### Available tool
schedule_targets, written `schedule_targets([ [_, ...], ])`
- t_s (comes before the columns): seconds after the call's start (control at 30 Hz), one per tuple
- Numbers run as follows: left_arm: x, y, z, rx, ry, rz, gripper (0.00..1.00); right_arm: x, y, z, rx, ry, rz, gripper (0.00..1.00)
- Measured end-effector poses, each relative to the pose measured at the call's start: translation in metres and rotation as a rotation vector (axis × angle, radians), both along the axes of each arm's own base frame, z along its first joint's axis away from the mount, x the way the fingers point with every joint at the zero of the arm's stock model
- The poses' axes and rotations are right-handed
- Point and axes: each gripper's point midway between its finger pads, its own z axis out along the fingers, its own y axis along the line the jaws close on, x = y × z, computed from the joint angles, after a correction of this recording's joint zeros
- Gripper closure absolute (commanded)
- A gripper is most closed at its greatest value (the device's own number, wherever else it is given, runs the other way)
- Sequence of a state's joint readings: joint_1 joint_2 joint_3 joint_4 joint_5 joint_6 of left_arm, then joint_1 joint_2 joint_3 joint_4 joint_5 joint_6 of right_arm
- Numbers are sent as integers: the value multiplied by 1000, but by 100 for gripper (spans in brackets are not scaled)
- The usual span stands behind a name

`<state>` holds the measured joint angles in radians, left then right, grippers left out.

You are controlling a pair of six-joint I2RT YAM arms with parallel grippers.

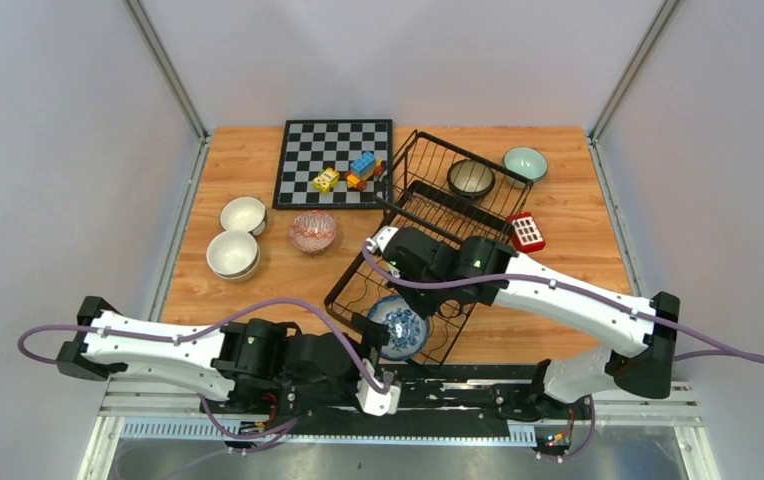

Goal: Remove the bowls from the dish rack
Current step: Place the bowl with the bowl.

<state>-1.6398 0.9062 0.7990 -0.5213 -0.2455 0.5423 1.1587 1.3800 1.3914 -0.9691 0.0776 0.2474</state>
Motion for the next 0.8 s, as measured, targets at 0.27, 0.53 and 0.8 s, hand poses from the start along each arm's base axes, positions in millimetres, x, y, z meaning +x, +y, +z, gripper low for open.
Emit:
schedule_targets([
  [0.27,33,22,35,-162,67,345,0,12,-29,18,53,-122,-127,100],
  [0.53,48,34,30,-406,349,709,0,23,-66,18,94,-224,-311,100],
  [0.8,83,47,48,-896,824,1200,0,30,-63,18,130,-234,-402,100],
])
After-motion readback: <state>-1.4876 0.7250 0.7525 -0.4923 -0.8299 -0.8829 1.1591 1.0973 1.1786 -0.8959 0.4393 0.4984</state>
